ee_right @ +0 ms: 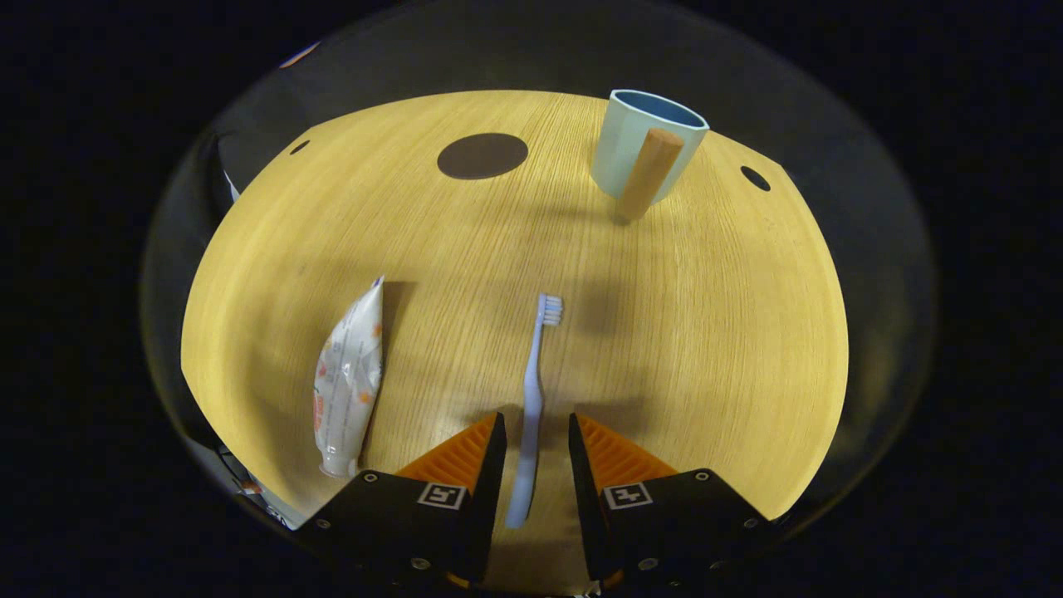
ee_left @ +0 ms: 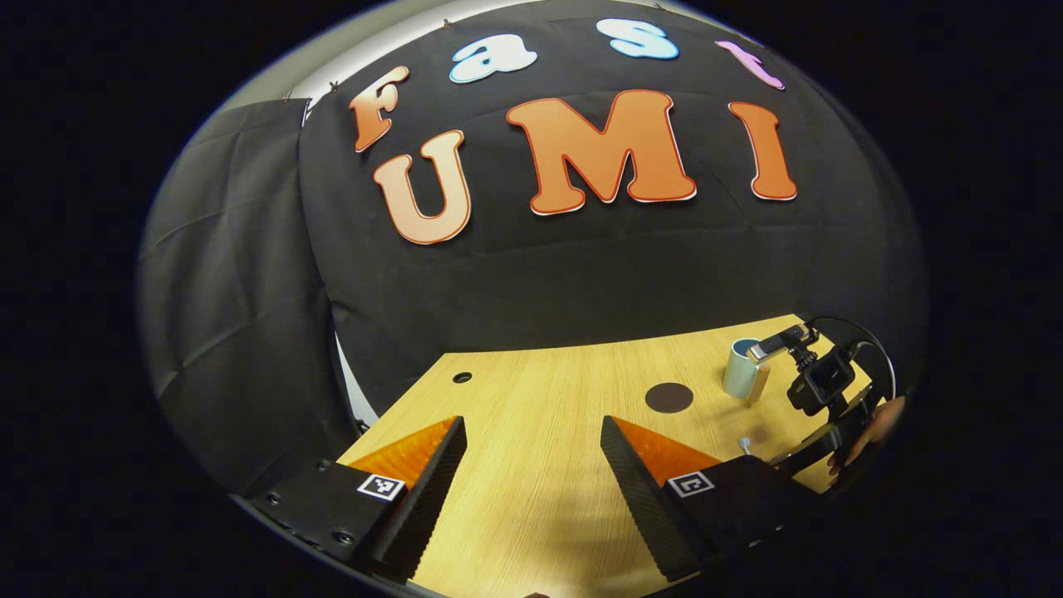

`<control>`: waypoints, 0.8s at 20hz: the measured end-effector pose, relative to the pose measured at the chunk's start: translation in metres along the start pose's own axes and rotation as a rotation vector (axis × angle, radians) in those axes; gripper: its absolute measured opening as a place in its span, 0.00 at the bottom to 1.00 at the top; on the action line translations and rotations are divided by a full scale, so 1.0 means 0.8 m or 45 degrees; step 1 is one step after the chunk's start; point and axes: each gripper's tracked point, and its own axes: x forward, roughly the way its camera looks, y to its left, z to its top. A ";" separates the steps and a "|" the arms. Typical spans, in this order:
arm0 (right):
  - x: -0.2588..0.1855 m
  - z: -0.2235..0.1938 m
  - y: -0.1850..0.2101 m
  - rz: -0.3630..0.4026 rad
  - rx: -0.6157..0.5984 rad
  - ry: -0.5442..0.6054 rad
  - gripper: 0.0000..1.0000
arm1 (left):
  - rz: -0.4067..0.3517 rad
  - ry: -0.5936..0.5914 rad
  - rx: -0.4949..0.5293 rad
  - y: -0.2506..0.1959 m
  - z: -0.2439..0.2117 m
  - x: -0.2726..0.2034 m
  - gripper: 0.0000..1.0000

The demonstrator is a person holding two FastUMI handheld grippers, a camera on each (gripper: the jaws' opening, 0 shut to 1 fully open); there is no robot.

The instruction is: Put the toothbrush and toothpaste on the desktop into the cup, then pick up the cup and place it on the coaster on the desktop.

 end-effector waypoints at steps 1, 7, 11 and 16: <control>0.001 0.000 -0.001 0.000 0.009 0.017 0.43 | 0.001 0.004 0.003 -0.001 -0.002 -0.001 0.99; 0.009 0.000 -0.008 0.004 0.069 0.142 0.23 | -0.016 0.045 -0.008 -0.008 -0.014 -0.003 0.99; 0.010 0.001 -0.009 0.048 0.147 0.178 0.10 | -0.052 0.089 -0.034 -0.019 -0.019 -0.006 0.99; -0.008 0.017 -0.007 0.211 0.199 0.125 0.05 | -0.104 0.178 -0.141 -0.041 -0.034 -0.003 0.98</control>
